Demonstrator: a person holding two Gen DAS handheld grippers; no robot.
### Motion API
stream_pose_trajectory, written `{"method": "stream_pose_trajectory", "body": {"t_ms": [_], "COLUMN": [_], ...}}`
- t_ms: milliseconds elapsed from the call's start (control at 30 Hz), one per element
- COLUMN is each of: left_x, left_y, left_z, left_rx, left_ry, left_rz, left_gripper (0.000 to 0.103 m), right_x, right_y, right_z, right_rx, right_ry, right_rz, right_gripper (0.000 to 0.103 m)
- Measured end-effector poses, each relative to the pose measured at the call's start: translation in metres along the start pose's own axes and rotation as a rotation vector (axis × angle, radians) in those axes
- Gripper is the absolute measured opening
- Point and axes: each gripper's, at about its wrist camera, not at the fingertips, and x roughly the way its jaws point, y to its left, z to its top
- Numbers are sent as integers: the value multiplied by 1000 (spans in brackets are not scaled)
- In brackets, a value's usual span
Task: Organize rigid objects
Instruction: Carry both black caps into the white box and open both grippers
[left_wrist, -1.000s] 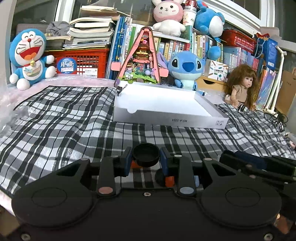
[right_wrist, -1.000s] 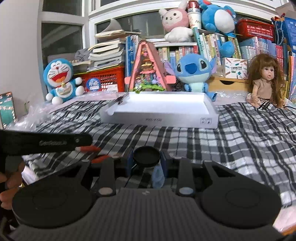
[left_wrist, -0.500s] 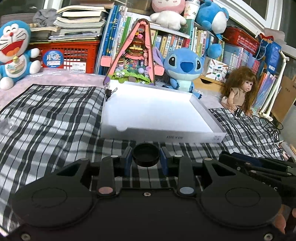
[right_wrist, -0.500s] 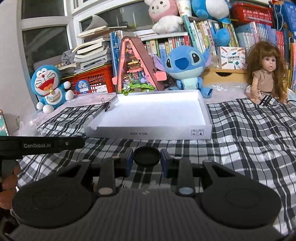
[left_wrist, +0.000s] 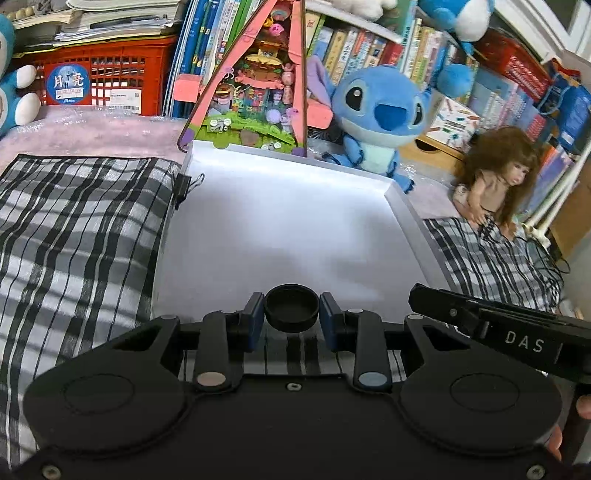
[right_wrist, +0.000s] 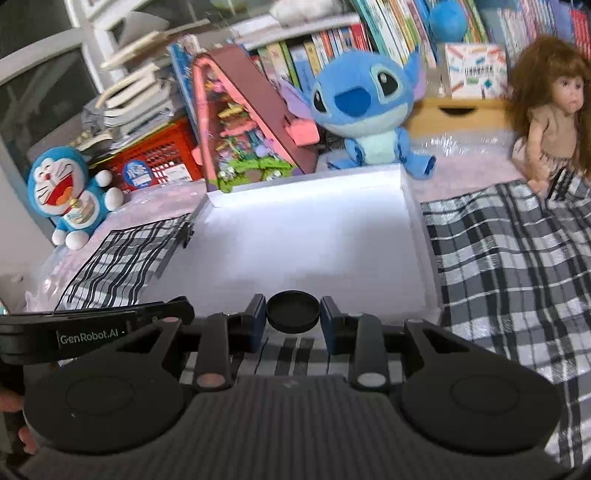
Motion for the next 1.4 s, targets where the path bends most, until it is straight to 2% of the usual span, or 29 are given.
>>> {"method": "stream_pose_trajectory", "body": {"t_ms": [233, 467, 767, 1333, 1367, 1400], "left_x": [39, 59, 64, 61, 61, 60], "left_y": [-2, 0, 1, -4, -4, -4], "left_z": [12, 9, 3, -4, -4, -4], "left_rx": [12, 31, 76, 118, 121, 121], "left_ry": [34, 64, 73, 41, 39, 36], "left_rz": [87, 128, 166, 182, 182, 182], "left_gripper": [30, 30, 30, 31, 31, 35], "right_x": [38, 62, 71, 74, 73, 73], "right_y": [-3, -4, -2, 1, 2, 2], "right_z": [17, 18, 9, 3, 2, 2], "right_rx": [-2, -25, -71, -111, -111, -111], "right_ry": [57, 104, 152, 134, 132, 130], "right_rz": [-66, -119, -156, -175, -175, -176], "right_gripper": [37, 37, 38, 40, 41, 50]}}
